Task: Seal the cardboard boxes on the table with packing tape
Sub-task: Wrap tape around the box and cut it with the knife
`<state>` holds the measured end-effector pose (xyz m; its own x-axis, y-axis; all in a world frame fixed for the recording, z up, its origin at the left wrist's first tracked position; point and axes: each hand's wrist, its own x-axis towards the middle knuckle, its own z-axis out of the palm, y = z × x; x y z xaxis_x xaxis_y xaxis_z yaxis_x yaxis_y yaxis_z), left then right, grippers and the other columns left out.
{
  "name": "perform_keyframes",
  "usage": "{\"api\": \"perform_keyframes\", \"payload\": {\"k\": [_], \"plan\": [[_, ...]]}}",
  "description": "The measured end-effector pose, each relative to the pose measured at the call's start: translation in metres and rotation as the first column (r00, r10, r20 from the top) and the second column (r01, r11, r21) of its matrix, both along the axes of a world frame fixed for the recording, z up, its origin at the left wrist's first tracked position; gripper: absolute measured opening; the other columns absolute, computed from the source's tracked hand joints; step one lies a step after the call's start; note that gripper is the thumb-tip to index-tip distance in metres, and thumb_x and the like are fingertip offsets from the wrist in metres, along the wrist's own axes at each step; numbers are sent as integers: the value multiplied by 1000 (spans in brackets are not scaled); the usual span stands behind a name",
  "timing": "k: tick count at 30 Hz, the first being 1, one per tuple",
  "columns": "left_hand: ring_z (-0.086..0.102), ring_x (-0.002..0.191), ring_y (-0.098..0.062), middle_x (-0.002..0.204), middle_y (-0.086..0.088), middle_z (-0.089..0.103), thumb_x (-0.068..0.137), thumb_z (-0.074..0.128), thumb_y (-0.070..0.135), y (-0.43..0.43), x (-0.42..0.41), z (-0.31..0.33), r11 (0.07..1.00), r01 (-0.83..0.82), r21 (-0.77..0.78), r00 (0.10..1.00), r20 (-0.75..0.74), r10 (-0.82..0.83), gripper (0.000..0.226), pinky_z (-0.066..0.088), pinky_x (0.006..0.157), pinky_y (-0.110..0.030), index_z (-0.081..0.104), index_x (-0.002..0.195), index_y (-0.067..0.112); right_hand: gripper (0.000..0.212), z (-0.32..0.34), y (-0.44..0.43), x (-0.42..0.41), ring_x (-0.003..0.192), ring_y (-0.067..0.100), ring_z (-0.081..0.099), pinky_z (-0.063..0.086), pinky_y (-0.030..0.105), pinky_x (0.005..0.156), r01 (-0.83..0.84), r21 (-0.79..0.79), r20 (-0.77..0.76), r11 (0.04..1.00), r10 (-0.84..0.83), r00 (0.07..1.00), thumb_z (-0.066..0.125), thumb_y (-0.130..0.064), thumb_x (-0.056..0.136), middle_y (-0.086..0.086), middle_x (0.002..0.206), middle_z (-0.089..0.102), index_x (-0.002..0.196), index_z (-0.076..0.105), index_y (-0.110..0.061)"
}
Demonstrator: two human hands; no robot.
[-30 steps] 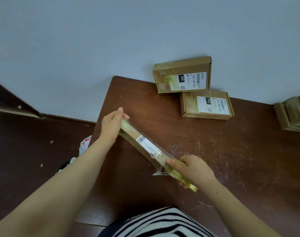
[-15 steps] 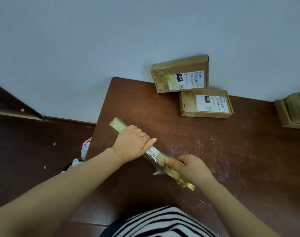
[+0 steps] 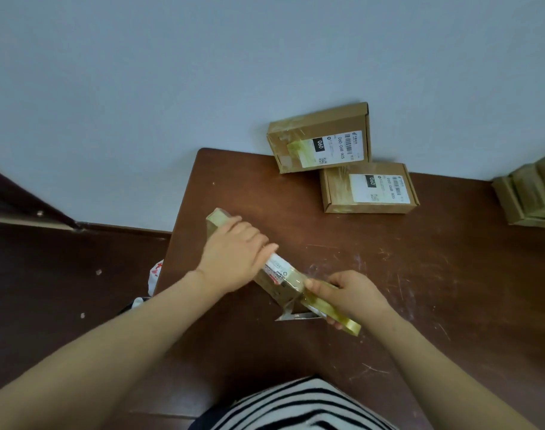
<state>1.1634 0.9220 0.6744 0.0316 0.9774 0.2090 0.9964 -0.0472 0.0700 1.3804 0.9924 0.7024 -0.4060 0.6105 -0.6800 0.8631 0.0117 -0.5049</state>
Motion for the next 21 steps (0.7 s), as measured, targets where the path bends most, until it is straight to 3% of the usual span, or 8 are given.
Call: {"api": "perform_keyframes", "payload": {"k": [3,6,8,10,13,16,18,21], "plan": [[62,78,-27,78,-6,69,96,24,32,-6,-21,0,973,-230,-19,973,-14,230,55,42,95,-40,70,78,9,49,-4,0,1,39,8,59,48,20,47,-7,16,-13,1000,7,1000,56,-60,86,-4,46,63,69,56,-15],[63,82,-27,80,-7,69,97,27,30,-3,-17,-2,968,-249,-26,968,34,250,53,38,101,-41,72,81,8,48,-5,0,0,38,9,59,43,19,45,8,4,-23,1000,-8,1000,55,-60,86,-4,45,62,68,55,-16],[64,95,-25,90,-7,71,99,34,30,0,-15,1,970,-240,-43,968,58,243,44,27,111,-42,73,93,9,49,-8,4,1,39,11,60,44,21,48,16,11,-22,1000,-16,1000,55,-62,86,-2,46,64,70,56,-15],[64,103,-20,100,-2,72,99,41,33,-2,1,1,997,-73,-14,995,68,74,36,18,114,-42,72,103,15,49,-10,5,1,39,11,60,44,20,46,47,1,-46,999,-47,998,56,-62,85,-2,46,64,68,57,-15],[61,105,-16,110,4,68,90,43,50,-11,40,1,953,284,-103,952,148,-268,47,31,106,-39,65,118,19,48,-13,1,1,31,3,49,34,12,34,68,17,-90,998,-66,994,61,-54,86,-8,35,52,56,48,-18],[50,118,-13,127,7,56,86,48,48,0,41,4,887,344,-310,938,68,-340,57,26,105,-36,44,138,24,49,-13,1,2,28,2,44,30,11,32,96,-2,-118,995,-96,988,64,-48,86,-9,31,46,53,45,-17],[42,123,-12,131,10,49,91,52,45,9,34,13,864,358,-354,932,86,-351,53,20,106,-33,39,139,28,46,4,5,0,32,3,49,35,12,35,79,-91,-139,993,-91,986,67,-47,83,-6,37,54,58,53,-12],[47,110,-9,114,13,55,85,67,38,20,20,38,899,323,-295,896,400,-191,41,30,97,-28,54,122,27,49,58,25,-2,47,15,64,49,19,45,4,-270,-296,963,-87,951,74,-50,67,9,61,70,81,67,-4]]}}
